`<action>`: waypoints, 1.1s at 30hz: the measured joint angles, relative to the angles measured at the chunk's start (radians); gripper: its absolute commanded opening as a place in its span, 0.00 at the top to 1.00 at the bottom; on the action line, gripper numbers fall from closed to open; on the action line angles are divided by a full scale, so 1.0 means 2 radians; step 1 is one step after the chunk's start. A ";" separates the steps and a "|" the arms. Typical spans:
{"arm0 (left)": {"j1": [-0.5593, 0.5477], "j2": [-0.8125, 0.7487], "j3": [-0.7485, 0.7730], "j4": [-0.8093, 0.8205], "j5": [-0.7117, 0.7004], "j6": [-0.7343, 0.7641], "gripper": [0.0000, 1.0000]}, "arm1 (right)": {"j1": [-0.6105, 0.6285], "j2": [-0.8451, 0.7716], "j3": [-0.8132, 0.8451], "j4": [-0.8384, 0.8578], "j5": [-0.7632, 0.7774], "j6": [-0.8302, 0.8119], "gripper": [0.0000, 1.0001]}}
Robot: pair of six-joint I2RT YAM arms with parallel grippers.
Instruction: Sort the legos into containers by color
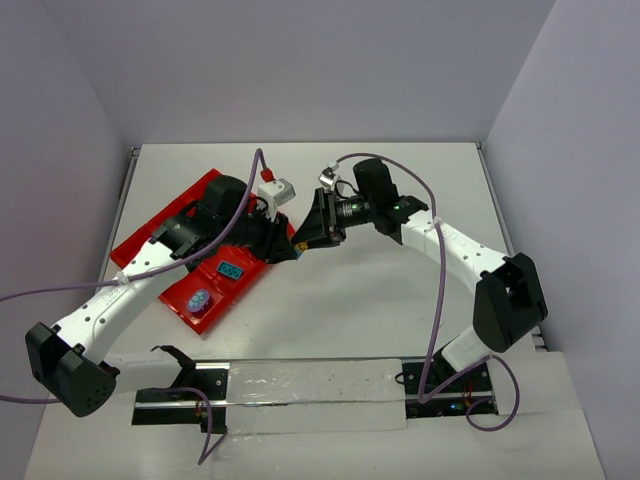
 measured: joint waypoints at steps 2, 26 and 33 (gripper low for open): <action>0.000 0.000 0.000 0.000 0.000 0.000 1.00 | 0.001 0.001 0.000 0.000 0.000 0.000 0.62; -0.001 -0.010 -0.018 0.016 -0.007 0.005 1.00 | -0.013 -0.001 -0.021 0.026 -0.006 0.026 1.00; 0.000 -0.026 -0.034 -0.001 -0.011 0.003 1.00 | -0.034 -0.005 -0.021 0.032 -0.005 0.026 1.00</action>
